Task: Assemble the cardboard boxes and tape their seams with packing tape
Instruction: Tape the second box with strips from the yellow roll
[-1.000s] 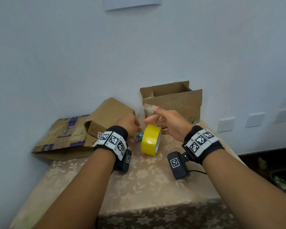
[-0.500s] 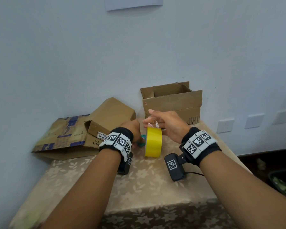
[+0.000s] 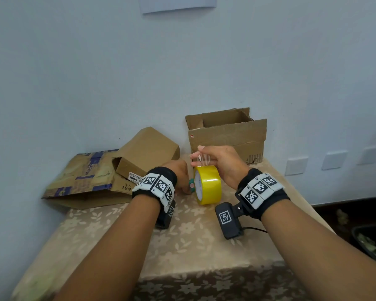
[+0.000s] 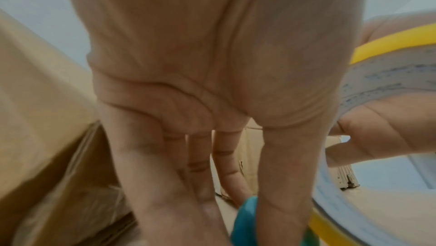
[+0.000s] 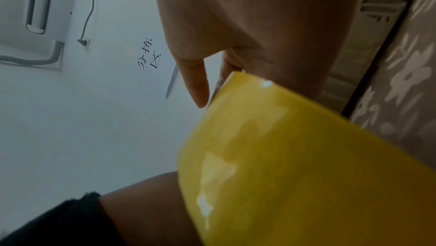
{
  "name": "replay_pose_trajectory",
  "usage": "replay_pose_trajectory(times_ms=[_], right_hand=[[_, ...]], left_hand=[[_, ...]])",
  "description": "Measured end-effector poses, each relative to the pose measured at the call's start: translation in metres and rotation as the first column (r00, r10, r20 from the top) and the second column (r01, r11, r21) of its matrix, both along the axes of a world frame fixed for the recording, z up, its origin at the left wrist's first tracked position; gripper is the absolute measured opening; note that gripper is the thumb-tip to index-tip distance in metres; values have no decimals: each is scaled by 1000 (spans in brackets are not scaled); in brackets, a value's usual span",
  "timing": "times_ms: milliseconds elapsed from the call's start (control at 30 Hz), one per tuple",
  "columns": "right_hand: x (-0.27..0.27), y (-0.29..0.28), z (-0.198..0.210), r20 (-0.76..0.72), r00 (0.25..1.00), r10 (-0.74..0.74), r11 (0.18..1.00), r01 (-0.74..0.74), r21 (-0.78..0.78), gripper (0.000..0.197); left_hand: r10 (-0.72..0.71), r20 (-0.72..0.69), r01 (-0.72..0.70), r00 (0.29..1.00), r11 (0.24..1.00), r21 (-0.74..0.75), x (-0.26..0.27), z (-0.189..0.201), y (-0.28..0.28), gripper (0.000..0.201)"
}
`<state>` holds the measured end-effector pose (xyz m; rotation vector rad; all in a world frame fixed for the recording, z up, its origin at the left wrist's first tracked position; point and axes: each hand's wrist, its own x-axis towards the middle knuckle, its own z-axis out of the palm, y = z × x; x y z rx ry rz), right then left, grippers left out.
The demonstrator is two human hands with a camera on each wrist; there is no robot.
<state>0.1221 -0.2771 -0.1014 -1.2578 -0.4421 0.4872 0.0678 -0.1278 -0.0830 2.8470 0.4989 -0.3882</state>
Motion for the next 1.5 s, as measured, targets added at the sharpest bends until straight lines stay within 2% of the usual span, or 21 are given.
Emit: replay_pose_trajectory(times_ms=[133,233,333,400,467,600,700,800,833,900,967,1067,1267,1400,1500], right_hand=[[0,1,-1,-10,1000,-10,1000,10,9,22],[0,1,-1,-40,999,-21,1000,22,9,27],[1,1,-2,-15,998,-61,998,61,3,22],[1,2,-2,-17,997,-78,997,79,16,21],[1,2,-1,-47,994,-100,993,102,51,19],[-1,4,1,-95,986,-140,984,149,99,11],[-1,5,0,-94,981,-168,980,176,93,12],[0,8,-2,-72,980,-183,980,188,66,25],[0,8,-1,-67,980,-188,980,192,55,25],[2,10,-3,-59,977,-204,978,205,21,20],[3,11,-4,-61,973,-222,975,223,3,28],[0,12,-4,-78,961,-266,963,268,17,34],[-7,22,-5,-73,942,-329,941,333,58,40],[-6,24,-6,-47,943,-330,941,332,61,41],[-9,23,-5,-38,947,-318,944,320,78,38]], left_hand=[[-8,9,9,1000,996,-93,-2,2,-2,41],[-33,24,35,999,995,-95,-4,3,-3,36],[-13,49,17,999,995,-99,-4,3,-2,34],[12,107,0,994,994,-111,-3,3,1,29],[60,201,-20,978,981,-193,-3,5,5,21],[185,328,-28,926,902,-430,-4,12,14,16],[247,407,-2,879,857,-516,-6,24,17,15],[254,457,47,852,833,-551,-10,36,17,16],[282,452,46,846,806,-590,-12,39,17,18],[353,395,43,848,697,-715,-15,44,17,24],[390,336,47,857,591,-805,-20,47,17,28],[345,309,88,886,529,-844,-24,49,18,33],[231,233,82,945,523,-849,-26,47,18,13],[186,249,98,951,582,-807,-25,44,23,19],[155,233,97,960,598,-796,-25,44,23,14]])
